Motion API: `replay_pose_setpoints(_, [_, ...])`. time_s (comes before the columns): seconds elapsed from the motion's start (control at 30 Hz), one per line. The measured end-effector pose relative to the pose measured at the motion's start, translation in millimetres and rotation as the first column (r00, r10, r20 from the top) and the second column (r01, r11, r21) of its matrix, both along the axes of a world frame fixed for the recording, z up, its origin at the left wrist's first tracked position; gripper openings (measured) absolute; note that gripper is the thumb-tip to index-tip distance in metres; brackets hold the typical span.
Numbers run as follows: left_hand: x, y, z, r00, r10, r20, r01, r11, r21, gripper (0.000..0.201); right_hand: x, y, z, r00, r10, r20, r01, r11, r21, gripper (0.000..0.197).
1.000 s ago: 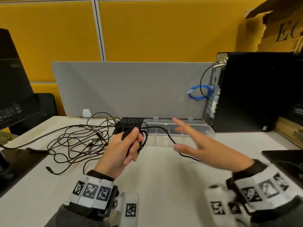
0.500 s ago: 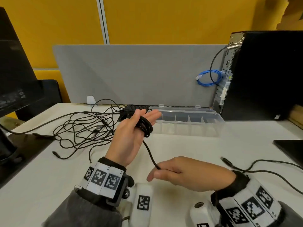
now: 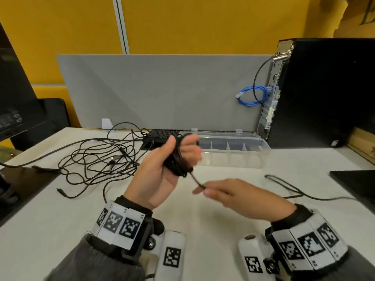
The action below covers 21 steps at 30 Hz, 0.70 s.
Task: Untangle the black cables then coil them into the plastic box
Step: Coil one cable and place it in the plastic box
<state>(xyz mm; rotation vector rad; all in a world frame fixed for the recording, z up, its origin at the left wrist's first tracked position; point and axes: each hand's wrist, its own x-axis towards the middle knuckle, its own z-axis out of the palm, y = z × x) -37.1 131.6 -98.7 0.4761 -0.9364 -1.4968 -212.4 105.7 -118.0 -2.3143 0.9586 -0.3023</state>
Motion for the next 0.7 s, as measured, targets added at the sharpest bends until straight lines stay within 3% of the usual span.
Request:
replay_pose_setpoints(0.1, [9.0, -10.4, -5.0, 0.954, 0.203, 0.219, -0.188, 0.978, -0.089, 0.037, 6.8, 11.5, 0.3, 0.99, 0.127, -0.06, -0.124, 0.991, 0.048, 0.027])
replay_pose_setpoints(0.17, [13.6, -10.7, -9.5, 0.81, 0.245, 0.532, -0.191, 0.969, -0.155, 0.036, 8.9, 16.6, 6.0, 0.996, 0.075, 0.04, -0.071, 0.993, -0.099, 0.022])
replay_pose_setpoints(0.27, [14.8, -6.7, -15.2, 0.61, 0.038, 0.792, 0.091, 0.989, -0.118, 0.041, 2.8, 16.4, 17.4, 0.955, -0.089, 0.284, 0.182, 0.929, -0.321, 0.016])
replay_pose_setpoints(0.33, [8.8, 0.5, -13.7, 0.566, -0.041, 0.824, 0.221, 0.97, -0.104, 0.016, 0.5, 14.1, 24.4, 0.917, -0.087, 0.39, 0.229, 0.915, -0.333, 0.016])
replay_pose_setpoints(0.37, [6.8, 2.5, -12.6, 0.575, -0.037, 0.817, 0.219, 0.969, -0.111, 0.008, 0.4, 11.8, 28.3, 0.915, -0.073, 0.397, 0.215, 0.921, -0.325, 0.019])
replay_pose_setpoints(0.5, [6.2, 1.7, -9.0, 0.724, -0.015, 0.69, 0.15, 0.979, -0.137, 0.023, -0.9, -8.1, 50.9, 0.917, -0.005, 0.399, 0.142, 0.938, -0.315, 0.026])
replay_pose_setpoints(0.6, [6.2, -1.7, 2.5, 0.88, 0.004, 0.476, 0.069, 0.988, -0.137, 0.02, -6.3, -23.0, 69.3, 0.908, 0.011, 0.418, 0.15, 0.924, -0.351, 0.027])
replay_pose_setpoints(0.7, [0.6, -11.9, 31.8, 0.974, 0.043, 0.225, -0.012, 0.991, -0.137, 0.031, -13.3, -37.6, 78.9, 0.902, -0.044, 0.429, 0.219, 0.904, -0.368, 0.024])
